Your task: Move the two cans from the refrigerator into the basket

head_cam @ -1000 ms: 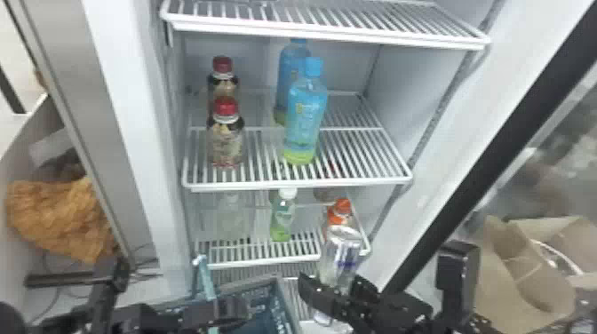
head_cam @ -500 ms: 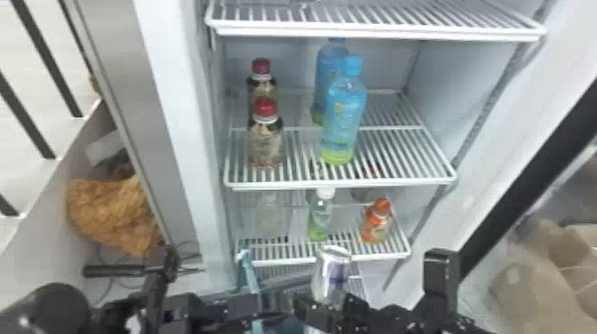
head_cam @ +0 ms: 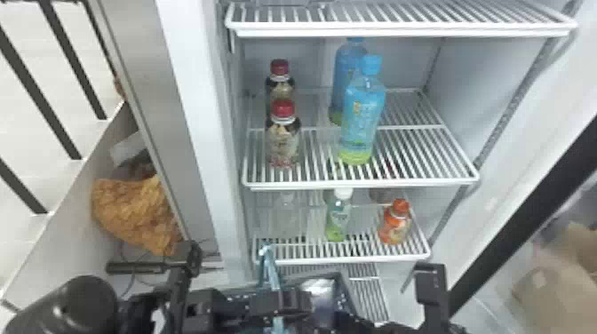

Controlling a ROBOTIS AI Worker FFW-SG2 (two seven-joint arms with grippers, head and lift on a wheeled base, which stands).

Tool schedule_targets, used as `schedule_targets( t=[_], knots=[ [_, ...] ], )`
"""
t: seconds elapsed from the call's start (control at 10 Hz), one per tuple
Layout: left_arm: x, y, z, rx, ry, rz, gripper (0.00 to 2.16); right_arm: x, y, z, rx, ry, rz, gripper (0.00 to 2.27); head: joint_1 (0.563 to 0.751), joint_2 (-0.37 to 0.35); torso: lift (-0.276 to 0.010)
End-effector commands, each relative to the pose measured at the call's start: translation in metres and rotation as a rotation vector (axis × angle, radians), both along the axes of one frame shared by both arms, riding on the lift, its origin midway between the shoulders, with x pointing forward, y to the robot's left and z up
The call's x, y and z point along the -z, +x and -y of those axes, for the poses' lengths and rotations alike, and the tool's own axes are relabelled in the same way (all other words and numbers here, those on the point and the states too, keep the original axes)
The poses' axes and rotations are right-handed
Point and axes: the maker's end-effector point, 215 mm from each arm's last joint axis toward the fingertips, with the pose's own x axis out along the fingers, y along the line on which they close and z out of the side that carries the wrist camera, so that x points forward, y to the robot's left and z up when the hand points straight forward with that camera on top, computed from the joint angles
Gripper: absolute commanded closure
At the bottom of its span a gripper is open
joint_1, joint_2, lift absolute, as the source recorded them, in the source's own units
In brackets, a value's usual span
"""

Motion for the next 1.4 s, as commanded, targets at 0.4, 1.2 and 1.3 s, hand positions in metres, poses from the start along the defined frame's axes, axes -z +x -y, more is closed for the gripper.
schedule_targets(
  t=[0.4,1.2,1.3],
  knots=[
    [0.001,0.002,-0.004,-0.008,0.004,0.0,1.19,-0.037,0.007,0.048,0.097,-0.049,0.131,0.11,0.695,-0.088,-0.025],
    [0.006,-0.003,-0.004,-0.01,0.006,-0.016,1.19,-0.108,0.006,0.049,0.229,0.337,0.236,0.12,0.695,-0.097,-0.025],
    [0.007,-0.004,-0.004,-0.01,0.006,-0.019,1.19,-0.117,0.001,0.06,0.244,0.313,0.273,0.12,0.695,-0.112,-0.025]
  ],
)
